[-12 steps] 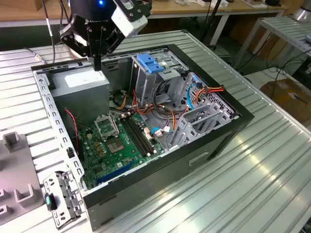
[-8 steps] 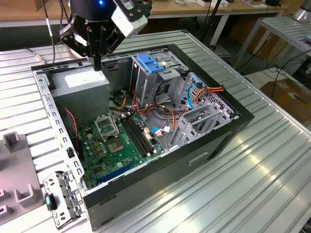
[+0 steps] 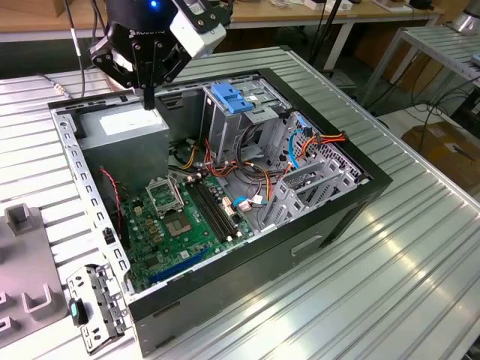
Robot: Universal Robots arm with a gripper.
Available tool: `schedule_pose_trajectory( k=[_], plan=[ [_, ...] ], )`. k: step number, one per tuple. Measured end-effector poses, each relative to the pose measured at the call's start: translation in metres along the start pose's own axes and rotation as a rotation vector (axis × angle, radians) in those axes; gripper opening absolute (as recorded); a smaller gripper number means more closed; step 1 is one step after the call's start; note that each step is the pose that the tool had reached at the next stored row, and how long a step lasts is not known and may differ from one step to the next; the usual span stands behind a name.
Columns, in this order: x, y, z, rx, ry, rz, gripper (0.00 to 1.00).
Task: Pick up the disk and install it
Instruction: 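Reach for the disk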
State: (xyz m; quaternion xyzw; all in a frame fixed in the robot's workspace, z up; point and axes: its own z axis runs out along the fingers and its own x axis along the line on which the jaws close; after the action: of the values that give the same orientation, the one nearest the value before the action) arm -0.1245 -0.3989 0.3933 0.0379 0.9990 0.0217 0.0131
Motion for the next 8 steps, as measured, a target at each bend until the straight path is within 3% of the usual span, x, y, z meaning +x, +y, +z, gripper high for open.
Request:
schedule_pose_trajectory(
  k=[8],
  plan=[
    [0.0023,-0.0002,-0.0001,0.0000,0.0001,0.000,0.11]
  ],
)
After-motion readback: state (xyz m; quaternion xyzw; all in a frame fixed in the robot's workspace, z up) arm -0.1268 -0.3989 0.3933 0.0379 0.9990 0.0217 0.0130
